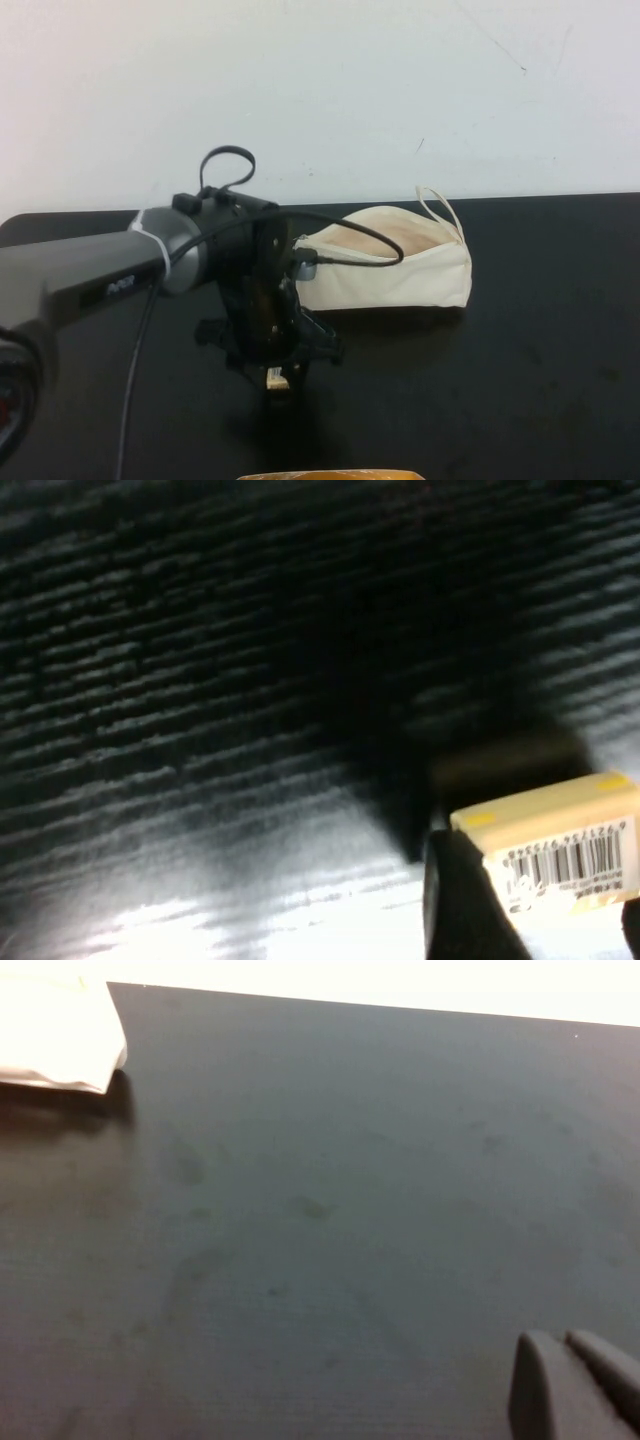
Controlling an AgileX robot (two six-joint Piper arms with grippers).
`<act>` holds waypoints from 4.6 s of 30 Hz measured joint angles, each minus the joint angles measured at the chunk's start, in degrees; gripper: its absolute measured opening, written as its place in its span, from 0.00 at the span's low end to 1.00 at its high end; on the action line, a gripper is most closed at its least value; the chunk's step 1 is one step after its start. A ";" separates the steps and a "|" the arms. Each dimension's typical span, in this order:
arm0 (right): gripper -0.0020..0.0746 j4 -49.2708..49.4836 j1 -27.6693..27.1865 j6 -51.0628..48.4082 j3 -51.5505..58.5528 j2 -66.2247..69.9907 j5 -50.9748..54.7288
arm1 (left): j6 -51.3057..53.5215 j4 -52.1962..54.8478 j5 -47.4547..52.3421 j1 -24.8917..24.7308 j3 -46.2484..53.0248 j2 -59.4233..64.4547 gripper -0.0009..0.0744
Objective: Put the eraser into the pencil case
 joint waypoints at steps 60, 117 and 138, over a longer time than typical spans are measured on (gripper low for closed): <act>0.02 -0.04 0.00 0.00 0.00 0.00 0.00 | 23.79 -11.37 -34.04 -1.80 0.22 -10.99 0.33; 0.02 -0.04 0.00 0.00 0.00 0.00 0.00 | 14.34 1.42 -50.08 22.30 84.42 -108.62 0.02; 0.02 -0.04 0.00 0.00 0.00 0.00 0.00 | 14.22 3.12 -33.93 24.55 84.45 -117.52 0.02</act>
